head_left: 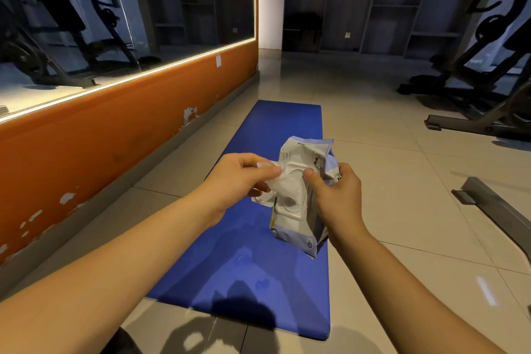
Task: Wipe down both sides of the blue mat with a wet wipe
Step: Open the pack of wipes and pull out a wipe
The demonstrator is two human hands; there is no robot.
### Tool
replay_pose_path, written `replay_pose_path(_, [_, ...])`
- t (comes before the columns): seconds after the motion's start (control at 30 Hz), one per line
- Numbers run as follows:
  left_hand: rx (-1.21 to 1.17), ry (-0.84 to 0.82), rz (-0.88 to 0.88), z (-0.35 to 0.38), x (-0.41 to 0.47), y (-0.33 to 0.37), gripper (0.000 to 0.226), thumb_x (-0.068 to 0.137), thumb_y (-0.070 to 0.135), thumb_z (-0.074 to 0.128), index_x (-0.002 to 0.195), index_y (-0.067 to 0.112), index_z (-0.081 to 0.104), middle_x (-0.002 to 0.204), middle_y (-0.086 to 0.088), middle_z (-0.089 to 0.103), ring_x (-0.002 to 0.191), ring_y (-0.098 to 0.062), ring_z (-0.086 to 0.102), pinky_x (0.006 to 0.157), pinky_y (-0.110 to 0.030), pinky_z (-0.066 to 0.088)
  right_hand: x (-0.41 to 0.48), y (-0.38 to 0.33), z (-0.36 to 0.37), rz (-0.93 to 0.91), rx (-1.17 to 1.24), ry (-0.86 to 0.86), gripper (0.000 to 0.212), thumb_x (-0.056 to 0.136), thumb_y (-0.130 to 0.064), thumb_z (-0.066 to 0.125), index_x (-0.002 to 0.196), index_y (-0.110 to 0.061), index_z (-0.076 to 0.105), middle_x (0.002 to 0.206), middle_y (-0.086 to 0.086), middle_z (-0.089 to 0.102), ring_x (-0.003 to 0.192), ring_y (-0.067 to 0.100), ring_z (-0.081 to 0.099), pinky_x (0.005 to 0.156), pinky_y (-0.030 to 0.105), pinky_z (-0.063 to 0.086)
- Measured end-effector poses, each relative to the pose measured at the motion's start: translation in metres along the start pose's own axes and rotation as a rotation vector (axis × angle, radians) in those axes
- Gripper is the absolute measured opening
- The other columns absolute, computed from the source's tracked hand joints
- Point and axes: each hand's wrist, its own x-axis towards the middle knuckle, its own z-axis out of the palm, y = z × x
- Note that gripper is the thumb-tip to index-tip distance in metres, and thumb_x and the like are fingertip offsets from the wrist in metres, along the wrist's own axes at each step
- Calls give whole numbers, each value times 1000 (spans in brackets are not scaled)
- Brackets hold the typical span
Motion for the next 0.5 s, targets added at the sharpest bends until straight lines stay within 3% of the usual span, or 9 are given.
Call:
replay_pose_path(0.17, [72,88,110,0,-1,1,8,92,12,72,91,12,80,88,-7,76,75,-14,67,74,-25,59,2,2,0,9,0,-16,22,85,-27,77,93,-18,59,91,1,70,84,21,68,79,46,59])
replay_pose_path(0.27, [116,148,157,-4,0,5,11,92,12,72,86,18,80,84,-3,76,72,-9,66,69,-20,56,3,8,2,18,-18,-35,24,85,-31,76,95,-17,59,93,4,69,85,25,68,79,48,58])
replay_pose_path(0.4, [153,208,204,-7,1,7,10,91,15,74,85,20,81,81,-2,75,72,-10,65,67,-23,55,1,14,7,19,-47,-53,26,88,-29,74,97,-12,57,93,6,67,85,25,66,73,39,54])
replay_pose_path(0.5, [163,243,245,-7,2,8,9,91,15,73,86,18,80,79,1,74,68,-5,63,63,-18,52,3,18,9,59,-45,-58,28,88,-31,74,99,-11,57,96,6,67,87,27,65,78,42,55])
